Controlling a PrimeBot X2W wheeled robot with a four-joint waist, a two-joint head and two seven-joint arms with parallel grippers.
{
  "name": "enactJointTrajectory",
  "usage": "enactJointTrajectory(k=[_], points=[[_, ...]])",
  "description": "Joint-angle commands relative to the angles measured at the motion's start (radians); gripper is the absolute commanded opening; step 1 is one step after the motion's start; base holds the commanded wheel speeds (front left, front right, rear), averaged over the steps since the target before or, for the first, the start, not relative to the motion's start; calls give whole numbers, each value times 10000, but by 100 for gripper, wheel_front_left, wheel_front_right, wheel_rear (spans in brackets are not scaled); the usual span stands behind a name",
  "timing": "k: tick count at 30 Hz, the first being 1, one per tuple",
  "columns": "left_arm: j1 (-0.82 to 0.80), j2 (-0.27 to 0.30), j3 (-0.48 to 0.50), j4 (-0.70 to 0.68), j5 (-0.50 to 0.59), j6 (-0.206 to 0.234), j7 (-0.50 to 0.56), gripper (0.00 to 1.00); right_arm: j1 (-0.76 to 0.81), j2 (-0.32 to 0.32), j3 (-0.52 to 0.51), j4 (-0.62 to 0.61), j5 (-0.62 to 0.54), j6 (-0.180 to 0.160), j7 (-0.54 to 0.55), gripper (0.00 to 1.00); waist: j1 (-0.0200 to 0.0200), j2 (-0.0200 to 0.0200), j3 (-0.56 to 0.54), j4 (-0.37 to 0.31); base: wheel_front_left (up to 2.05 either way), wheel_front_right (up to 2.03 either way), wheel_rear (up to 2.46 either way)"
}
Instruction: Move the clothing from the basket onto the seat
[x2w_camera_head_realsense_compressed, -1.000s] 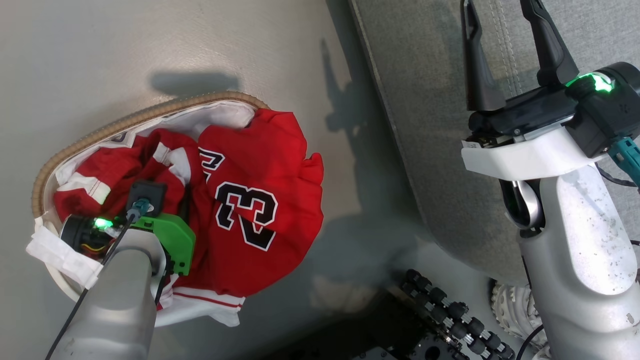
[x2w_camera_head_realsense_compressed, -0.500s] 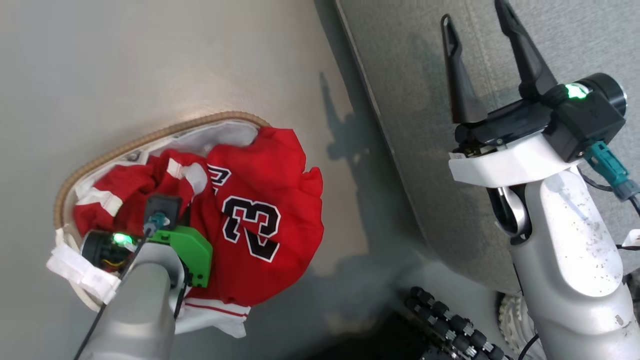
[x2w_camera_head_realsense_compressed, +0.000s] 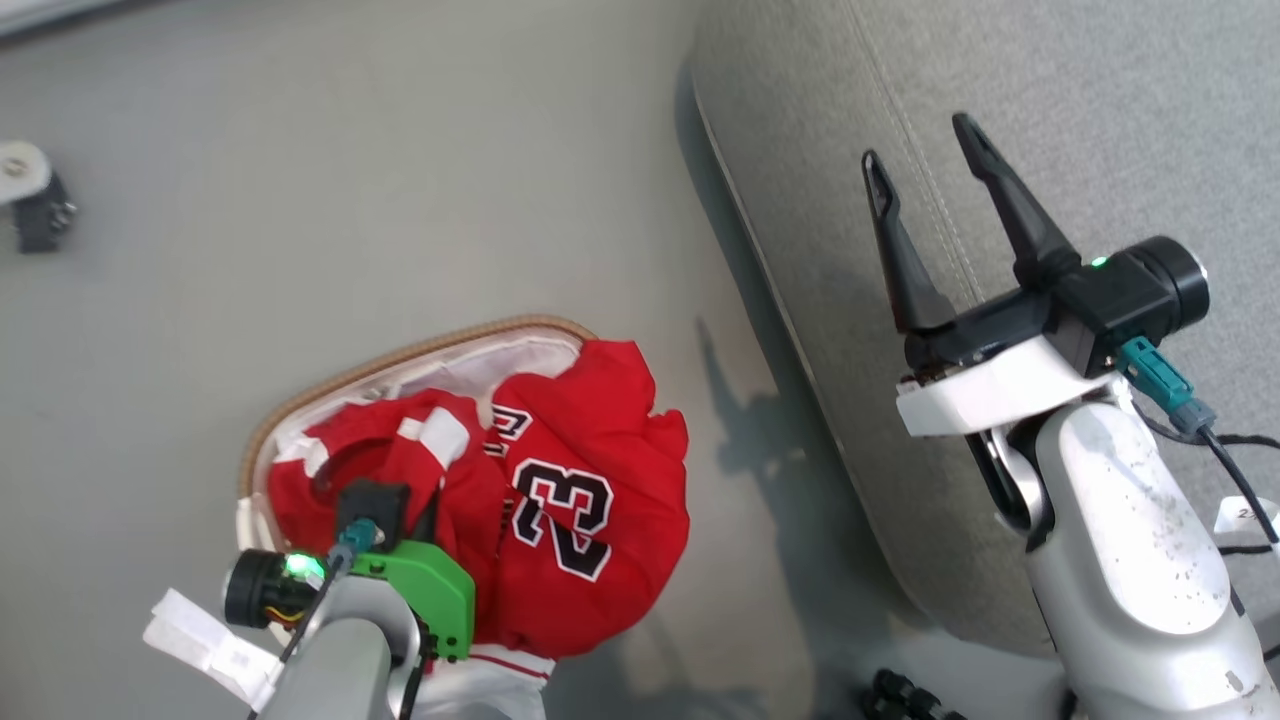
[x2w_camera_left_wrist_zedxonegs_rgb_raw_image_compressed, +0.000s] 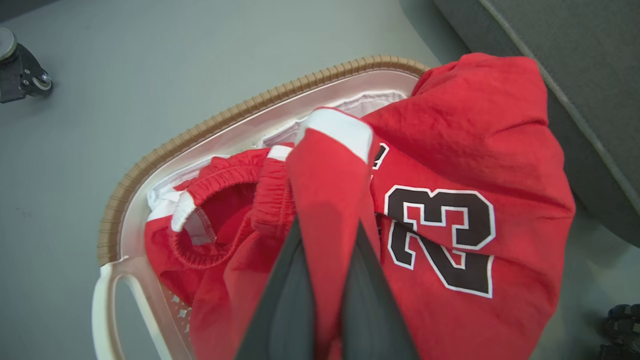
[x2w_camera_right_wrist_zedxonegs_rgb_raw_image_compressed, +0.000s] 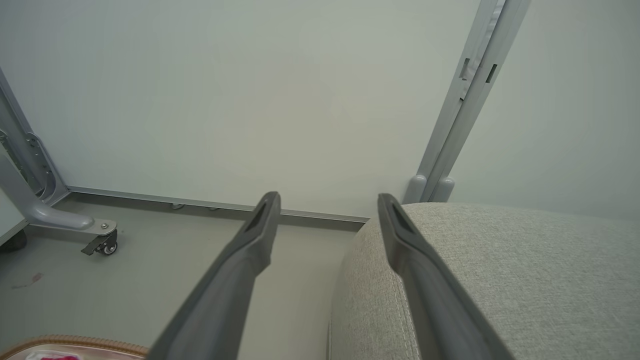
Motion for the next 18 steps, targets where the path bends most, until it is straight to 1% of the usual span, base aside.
enactJointTrajectory(k=[1,4,11,18], points=[[313,-45,-54,-224,-65,-26,4,0,278,-95,-13,102,101,-10,-20,100,0,0,-1249,828,0,0,0],[706,-76,-132,-938,-9,43,4,0,531,-170,-41,230,92,-10,-20,100,0,0,-1722,1144,0,0,0],[1653,-108,-471,-2421,-370,-19,4,0,1275,-318,-211,487,143,-10,-20,100,0,0,-2829,1846,0,0,0],[2175,-102,-554,-3881,-780,168,3,0,1988,-334,-193,699,174,-10,-20,100,0,0,-3637,2318,0,0,0]])
